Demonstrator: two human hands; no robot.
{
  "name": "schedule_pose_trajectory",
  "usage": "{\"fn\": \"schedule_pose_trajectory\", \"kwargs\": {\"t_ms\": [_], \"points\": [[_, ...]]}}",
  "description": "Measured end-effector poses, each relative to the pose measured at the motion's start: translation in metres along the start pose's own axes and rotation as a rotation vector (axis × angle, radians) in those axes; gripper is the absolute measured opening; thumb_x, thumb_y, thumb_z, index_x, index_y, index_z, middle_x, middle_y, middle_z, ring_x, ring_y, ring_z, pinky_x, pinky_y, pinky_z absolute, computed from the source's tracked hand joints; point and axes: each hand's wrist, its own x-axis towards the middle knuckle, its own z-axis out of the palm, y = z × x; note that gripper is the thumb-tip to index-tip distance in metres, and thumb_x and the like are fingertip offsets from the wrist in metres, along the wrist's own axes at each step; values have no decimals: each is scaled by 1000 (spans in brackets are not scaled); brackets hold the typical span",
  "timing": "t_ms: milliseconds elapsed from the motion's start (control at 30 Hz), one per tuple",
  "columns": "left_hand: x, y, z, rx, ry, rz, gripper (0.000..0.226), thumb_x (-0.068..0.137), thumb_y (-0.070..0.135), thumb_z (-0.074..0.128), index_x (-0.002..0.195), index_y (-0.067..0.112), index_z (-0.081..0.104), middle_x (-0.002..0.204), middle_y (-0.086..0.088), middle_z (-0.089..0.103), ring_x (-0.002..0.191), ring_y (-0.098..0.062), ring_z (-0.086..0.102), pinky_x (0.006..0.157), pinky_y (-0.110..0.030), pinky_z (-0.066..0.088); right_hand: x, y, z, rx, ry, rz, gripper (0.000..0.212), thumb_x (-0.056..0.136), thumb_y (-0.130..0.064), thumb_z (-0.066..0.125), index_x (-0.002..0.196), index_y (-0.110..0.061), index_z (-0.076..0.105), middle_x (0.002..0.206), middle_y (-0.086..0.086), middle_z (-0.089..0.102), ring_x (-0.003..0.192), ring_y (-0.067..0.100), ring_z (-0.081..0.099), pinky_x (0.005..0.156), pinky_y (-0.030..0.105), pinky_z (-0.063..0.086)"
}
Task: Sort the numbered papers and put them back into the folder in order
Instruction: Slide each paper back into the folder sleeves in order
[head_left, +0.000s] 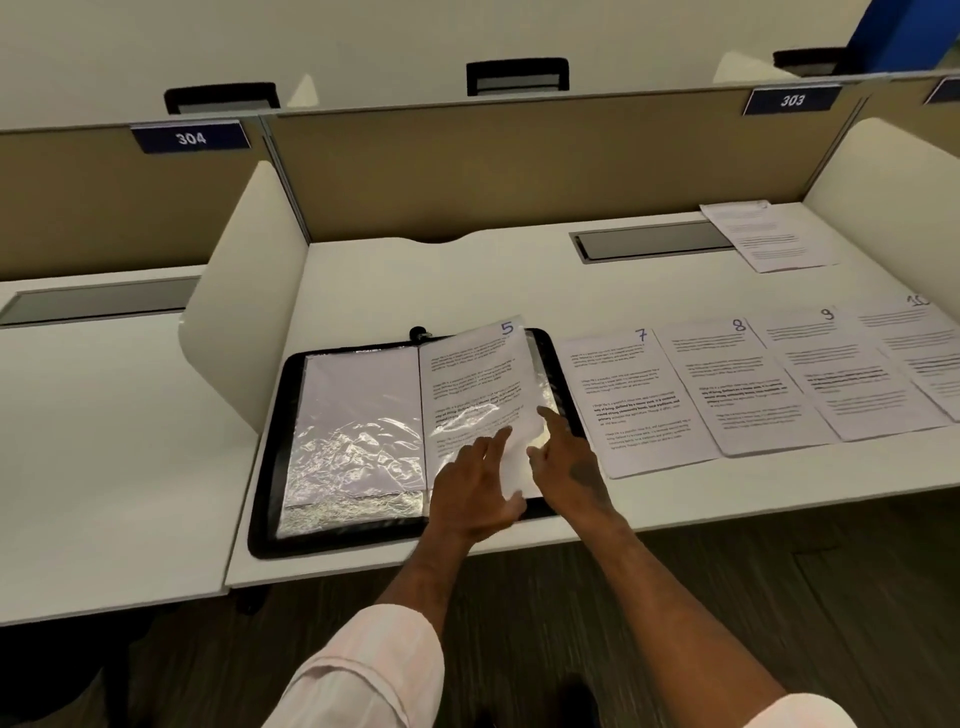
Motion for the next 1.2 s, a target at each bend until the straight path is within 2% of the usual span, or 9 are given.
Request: {"fn": "schedule_pose_trajectory", "kwargs": {"t_ms": [67, 167, 333, 433, 600, 667, 800, 933, 1200], "points": [[-3, 3, -6, -27, 63, -46, 89, 78, 63, 60, 150, 20, 29, 132, -4, 57, 109, -21, 61, 78, -38, 56, -6, -21, -3, -114, -4, -137, 60, 98, -23, 49, 151, -29, 22, 103, 6, 67, 77, 12, 59, 71, 23, 48], [-7, 4, -28, -130, 138, -188, 79, 89, 48, 62, 153, 21, 24, 131, -3, 58, 109, -23, 63, 81, -42, 57, -16, -54, -3, -163, -66, -351, 61, 99, -18, 45, 153, -22, 19, 102, 11, 70, 83, 19, 65, 79, 29, 52], [-22, -16, -68, -133, 287, -298, 67, 96, 28, 58, 153, 21, 25, 105, -8, 71, 81, -28, 69, 69, -34, 51, -30, -95, 10, -155, 28, -647, 48, 94, -25, 51, 141, -21, 42, 84, 6, 72, 69, 20, 66, 72, 35, 56], [-36, -46, -83, -105, 383, -376, 69, 96, 31, 56, 151, 32, 15, 86, -4, 72, 65, -26, 68, 60, -33, 53, -28, -103, 26, -122, 75, -593, 38, 97, -39, 50, 129, -20, 55, 100, 2, 73, 88, 20, 69, 82, 33, 52], [-66, -105, -97, 30, 354, -451, 84, 94, 23, 56, 155, 37, 1, 69, -1, 62, 50, -17, 55, 48, -36, 54, -17, -88, 63, -380, -161, -415, 56, 96, -59, 39, 136, -21, 49, 133, 5, 56, 119, 23, 55, 99, 39, 43], [-77, -120, -101, 72, 286, -476, 68, 97, 24, 54, 155, 35, 20, 82, -3, 63, 59, -17, 58, 54, -36, 55, -16, -75, 76, -485, -232, -382, 64, 95, -64, 35, 142, -21, 42, 139, 6, 51, 124, 25, 50, 102, 40, 41], [-91, -145, -99, 73, 130, -588, 35, 102, 21, 44, 134, 20, 57, 129, -5, 60, 106, -24, 63, 83, -34, 49, -23, -50, 97, -589, -383, -267, 82, 88, -74, 18, 153, -25, 19, 160, 7, 17, 147, 25, 18, 116, 47, 19], [-97, -161, -89, 51, -18, -659, 37, 101, 23, 42, 136, 12, 50, 139, -9, 46, 120, -27, 53, 90, -39, 47, -25, -37, 106, -664, -497, -177, 80, 91, -72, 24, 155, -28, 5, 162, 9, -7, 149, 30, -5, 117, 54, 4], [-105, -178, -69, 133, -296, -662, 69, 90, 67, 45, 145, 26, 37, 150, -13, 21, 136, -32, 26, 107, -50, 37, -32, -15, 108, -753, -581, -160, 78, 91, -73, 24, 154, -32, 4, 162, 9, -12, 149, 33, -5, 115, 60, 2]]}}
